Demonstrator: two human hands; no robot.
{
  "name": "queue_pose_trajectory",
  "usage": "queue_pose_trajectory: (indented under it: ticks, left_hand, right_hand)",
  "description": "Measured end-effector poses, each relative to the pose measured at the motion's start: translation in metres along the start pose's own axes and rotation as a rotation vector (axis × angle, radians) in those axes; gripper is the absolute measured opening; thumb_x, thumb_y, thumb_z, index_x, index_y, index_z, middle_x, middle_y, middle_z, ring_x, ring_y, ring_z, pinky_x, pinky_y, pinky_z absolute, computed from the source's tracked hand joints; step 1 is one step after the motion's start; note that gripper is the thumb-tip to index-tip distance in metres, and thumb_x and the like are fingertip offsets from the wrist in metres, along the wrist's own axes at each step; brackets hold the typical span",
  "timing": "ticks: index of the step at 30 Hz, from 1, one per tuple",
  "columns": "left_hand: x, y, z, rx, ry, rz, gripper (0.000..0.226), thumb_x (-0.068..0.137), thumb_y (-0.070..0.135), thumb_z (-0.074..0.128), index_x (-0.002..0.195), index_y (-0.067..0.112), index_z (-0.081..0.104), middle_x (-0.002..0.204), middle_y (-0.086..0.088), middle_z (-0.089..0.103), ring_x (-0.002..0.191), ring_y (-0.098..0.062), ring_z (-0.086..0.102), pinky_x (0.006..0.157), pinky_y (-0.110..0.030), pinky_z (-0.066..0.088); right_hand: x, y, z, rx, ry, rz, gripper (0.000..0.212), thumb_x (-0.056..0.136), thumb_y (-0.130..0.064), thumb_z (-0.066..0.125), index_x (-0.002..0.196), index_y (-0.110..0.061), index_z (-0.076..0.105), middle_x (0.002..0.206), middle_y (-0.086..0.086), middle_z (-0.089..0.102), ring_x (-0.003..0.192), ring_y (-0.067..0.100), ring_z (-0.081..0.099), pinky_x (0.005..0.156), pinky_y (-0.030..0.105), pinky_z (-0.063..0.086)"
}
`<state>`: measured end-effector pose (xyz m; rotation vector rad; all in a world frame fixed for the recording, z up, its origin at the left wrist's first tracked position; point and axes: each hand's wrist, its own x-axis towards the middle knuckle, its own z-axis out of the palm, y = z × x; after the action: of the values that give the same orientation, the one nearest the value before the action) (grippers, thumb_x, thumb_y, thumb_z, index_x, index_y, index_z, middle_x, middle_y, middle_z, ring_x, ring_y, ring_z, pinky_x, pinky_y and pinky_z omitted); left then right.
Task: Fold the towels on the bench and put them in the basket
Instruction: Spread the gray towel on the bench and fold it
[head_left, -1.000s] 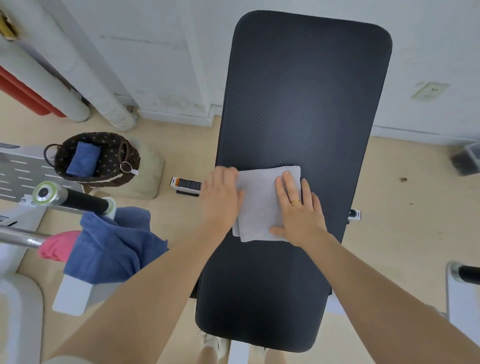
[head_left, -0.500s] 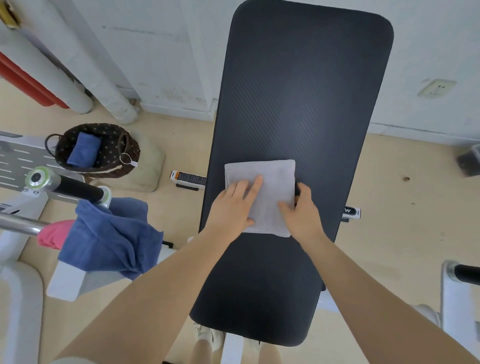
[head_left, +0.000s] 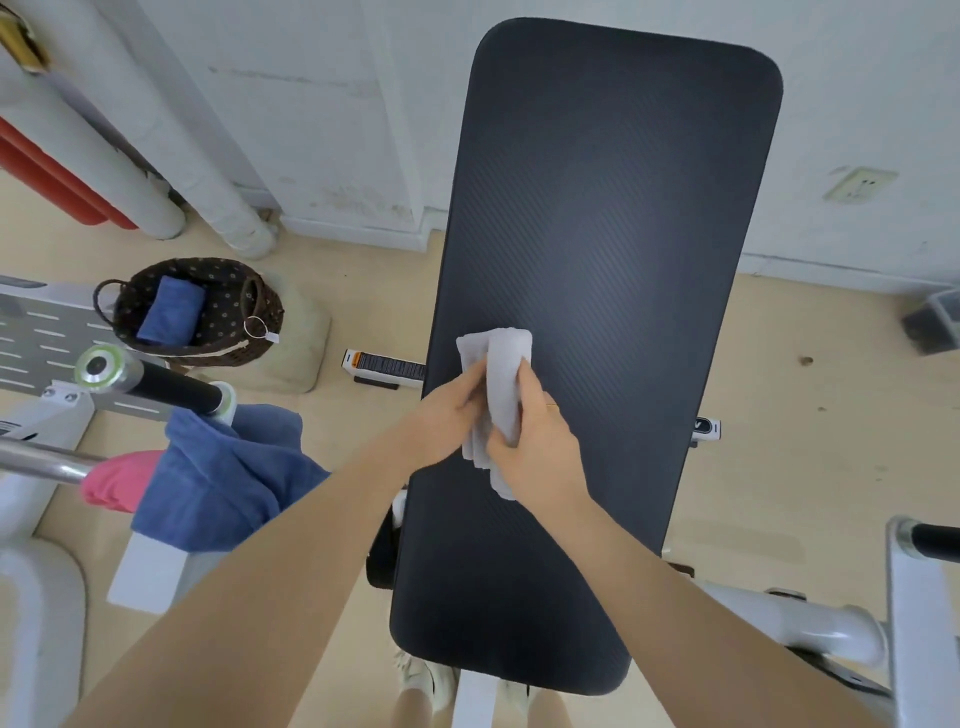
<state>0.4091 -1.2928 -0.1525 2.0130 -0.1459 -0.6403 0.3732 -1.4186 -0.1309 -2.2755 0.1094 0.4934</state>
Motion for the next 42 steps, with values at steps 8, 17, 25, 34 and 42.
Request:
queue_pose_trajectory:
  ticks: [8,17,25,34,42]
  left_hand:
    - [0.012,-0.009,-0.024,-0.266,0.166,-0.093,0.032,0.1,0.041,0.03,0.125,0.026,0.045,0.126,0.003,0.053,0.115,-0.01,0.051,0.104,-0.033,0.039]
    - [0.039,-0.019,-0.05,0.418,0.165,0.169,0.045,0.095,0.022,0.05,0.137,0.007,0.041,0.137,-0.01,0.045,0.125,-0.022,0.044,0.099,-0.02,0.029]
    - [0.055,-0.013,-0.043,0.568,0.181,0.131,0.037,0.093,0.015,0.05,0.129,0.011,0.049,0.129,-0.008,0.047,0.112,-0.024,0.05,0.092,-0.03,0.041]
    - [0.029,-0.014,-0.032,0.36,0.104,-0.088,0.057,0.09,-0.001,0.04,0.144,0.011,0.024,0.138,-0.016,0.038,0.121,-0.031,0.043,0.1,-0.034,0.035]
    - [-0.076,0.049,-0.037,0.733,-0.014,0.156,0.089,0.078,0.007,0.056,0.148,0.031,0.007,0.152,-0.003,0.012,0.136,-0.025,0.017,0.112,-0.04,0.021]
  right_hand:
    - [0.012,-0.019,0.036,-0.257,-0.018,-0.039,0.072,0.097,-0.025,0.041,0.148,-0.013,-0.009,0.12,0.007,0.046,0.082,0.011,0.042,0.054,0.011,0.031]
    - [0.021,-0.014,0.049,-0.344,0.135,0.012,0.077,0.09,-0.014,0.05,0.15,-0.014,0.001,0.111,0.003,0.047,0.061,0.008,0.041,0.05,0.016,0.028]
    - [0.016,0.004,0.053,-0.194,0.277,0.257,0.075,0.084,-0.03,0.064,0.143,-0.019,0.02,0.136,0.007,0.035,0.114,0.025,0.045,0.087,0.038,0.046]
    - [0.025,0.016,0.034,-0.078,0.059,0.296,0.037,0.079,-0.021,0.063,0.109,-0.006,0.048,0.109,0.012,0.051,0.101,0.03,0.053,0.078,0.034,0.044]
    - [-0.027,-0.018,-0.057,-0.377,-0.294,-0.059,0.019,0.074,-0.022,0.058,0.09,-0.018,0.047,0.074,-0.007,0.05,0.059,0.004,0.043,0.047,0.021,0.029]
